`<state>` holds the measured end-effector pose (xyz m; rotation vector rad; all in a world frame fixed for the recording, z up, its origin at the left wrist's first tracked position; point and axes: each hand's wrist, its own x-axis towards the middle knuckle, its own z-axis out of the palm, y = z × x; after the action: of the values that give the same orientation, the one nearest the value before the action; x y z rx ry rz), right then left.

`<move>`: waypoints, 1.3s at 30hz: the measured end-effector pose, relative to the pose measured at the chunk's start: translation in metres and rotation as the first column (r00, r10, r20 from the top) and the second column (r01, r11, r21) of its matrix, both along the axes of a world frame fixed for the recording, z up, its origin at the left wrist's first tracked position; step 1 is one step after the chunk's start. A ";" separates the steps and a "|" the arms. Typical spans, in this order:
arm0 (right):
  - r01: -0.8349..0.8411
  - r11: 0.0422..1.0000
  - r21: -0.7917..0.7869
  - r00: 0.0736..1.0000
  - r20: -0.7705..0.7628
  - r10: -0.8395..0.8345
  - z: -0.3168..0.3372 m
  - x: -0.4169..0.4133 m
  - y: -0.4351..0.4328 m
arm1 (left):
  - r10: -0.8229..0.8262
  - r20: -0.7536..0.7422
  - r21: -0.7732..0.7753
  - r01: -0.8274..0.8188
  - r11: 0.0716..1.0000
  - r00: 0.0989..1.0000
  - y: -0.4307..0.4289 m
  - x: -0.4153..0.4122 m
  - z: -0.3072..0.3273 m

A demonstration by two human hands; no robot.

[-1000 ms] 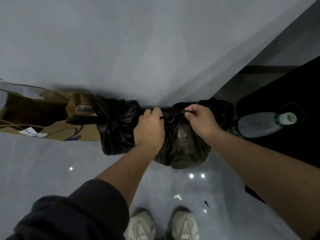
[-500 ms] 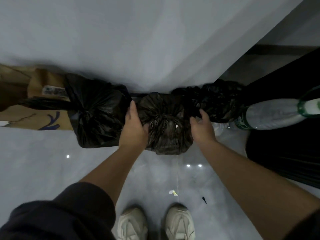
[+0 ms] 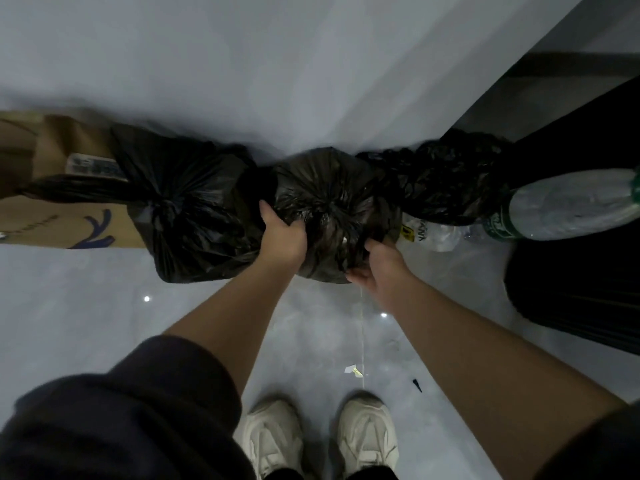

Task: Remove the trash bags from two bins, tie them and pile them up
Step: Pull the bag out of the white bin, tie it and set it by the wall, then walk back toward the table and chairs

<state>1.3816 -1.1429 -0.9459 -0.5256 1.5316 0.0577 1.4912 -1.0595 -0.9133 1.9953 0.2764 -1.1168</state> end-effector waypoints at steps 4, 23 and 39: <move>-0.168 0.985 -0.044 0.986 -0.014 0.168 0.013 -0.018 -0.001 | 0.089 0.027 0.018 -0.089 0.996 0.996 0.013 -0.010 0.002; -0.346 0.932 -0.108 0.938 -0.046 0.343 0.074 -0.028 0.011 | 0.071 -0.314 -0.086 -0.103 0.991 0.947 0.021 -0.035 0.063; -0.326 0.935 -0.142 0.927 0.144 0.345 0.379 -0.058 0.126 | -0.024 0.109 -0.122 0.037 0.992 0.994 0.159 -0.087 0.379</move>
<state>1.3233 -1.0167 -0.5670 -0.8631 1.2724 0.1858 1.4043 -0.9006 -0.5343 1.9466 0.1174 -1.0167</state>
